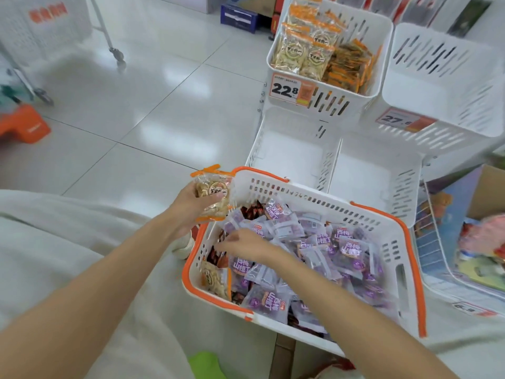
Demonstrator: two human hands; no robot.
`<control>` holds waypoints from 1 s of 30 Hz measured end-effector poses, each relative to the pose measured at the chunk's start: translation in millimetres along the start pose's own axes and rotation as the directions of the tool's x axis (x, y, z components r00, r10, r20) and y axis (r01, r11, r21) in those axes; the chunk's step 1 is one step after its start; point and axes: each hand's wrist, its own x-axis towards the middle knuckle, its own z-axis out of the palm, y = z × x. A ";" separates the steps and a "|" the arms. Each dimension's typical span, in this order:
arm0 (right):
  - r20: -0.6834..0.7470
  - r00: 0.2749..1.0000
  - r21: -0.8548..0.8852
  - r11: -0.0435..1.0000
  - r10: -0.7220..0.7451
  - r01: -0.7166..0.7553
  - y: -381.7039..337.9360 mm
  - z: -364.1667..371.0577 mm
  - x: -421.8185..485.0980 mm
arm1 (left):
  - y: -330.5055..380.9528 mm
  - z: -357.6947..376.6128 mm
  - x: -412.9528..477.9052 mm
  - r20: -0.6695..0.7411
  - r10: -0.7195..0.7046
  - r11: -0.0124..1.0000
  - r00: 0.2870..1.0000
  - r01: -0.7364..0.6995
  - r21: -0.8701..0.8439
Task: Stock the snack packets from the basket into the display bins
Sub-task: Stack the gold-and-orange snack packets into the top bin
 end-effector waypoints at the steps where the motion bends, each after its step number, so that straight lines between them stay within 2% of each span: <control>1: 0.067 0.998 -0.067 0.998 0.003 0.001 0.9 11.1 1.2 | -1.1 -1.9 -1.5 0.008 0.000 1.000 1.000 0.000 0.000; 4: 0.127 0.992 -0.199 0.980 -0.005 0.030 12.0 27.0 8.2 | -4.6 -2.7 -3.7 0.031 0.001 1.000 1.000 -0.001 -0.007; 6: 0.062 0.997 -0.191 0.981 0.036 -0.024 19.2 15.4 8.9 | -5.7 0.1 -3.8 0.031 0.016 1.000 0.999 -0.016 0.005; 8: -0.074 0.995 -0.131 0.989 0.066 -0.075 22.9 -12.5 5.2 | -5.6 5.2 -2.2 0.020 0.039 0.999 0.999 -0.040 0.017; 11: -0.354 0.928 0.151 0.986 0.116 -0.066 27.4 -65.2 -7.4 | -5.1 14.9 0.8 0.000 0.067 0.997 0.998 -0.067 0.031; 13: -0.439 0.886 0.443 0.894 0.151 0.068 29.3 -90.8 -15.8 | -8.5 21.2 7.1 -0.006 0.063 0.998 0.998 -0.063 0.026; 15: -0.378 0.918 0.686 0.701 0.116 0.194 26.3 -99.6 -20.9 | -6.8 33.0 8.4 0.012 0.061 0.997 0.998 -0.062 0.037; 16: -0.338 0.937 0.741 0.638 0.086 0.209 23.0 -96.9 -21.6 | -8.8 40.0 12.4 0.026 0.064 0.997 0.998 -0.066 0.044; 20: -0.334 0.942 0.690 0.692 0.041 0.215 11.6 -74.8 -21.0 | -0.4 81.6 16.8 0.051 0.118 0.982 0.992 -0.124 0.145; 23: -0.300 0.952 0.791 0.572 0.058 0.215 11.0 -83.3 -29.1 | 13.3 108.4 17.2 0.039 0.203 0.955 0.978 -0.207 0.213; 27: -0.330 0.944 0.816 0.496 -0.020 0.296 7.7 -111.8 -44.0 | 39.5 128.4 29.3 0.087 0.097 0.931 0.991 -0.121 0.344; 28: -0.345 0.938 0.812 0.490 -0.037 0.318 4.3 -119.8 -46.3 | 48.4 131.0 39.9 0.105 0.082 0.913 0.991 -0.117 0.391; 30: -0.393 0.918 0.768 0.531 -0.049 0.358 -1.9 -140.1 -49.7 | 74.0 137.6 49.3 0.166 0.135 0.837 0.977 -0.202 0.509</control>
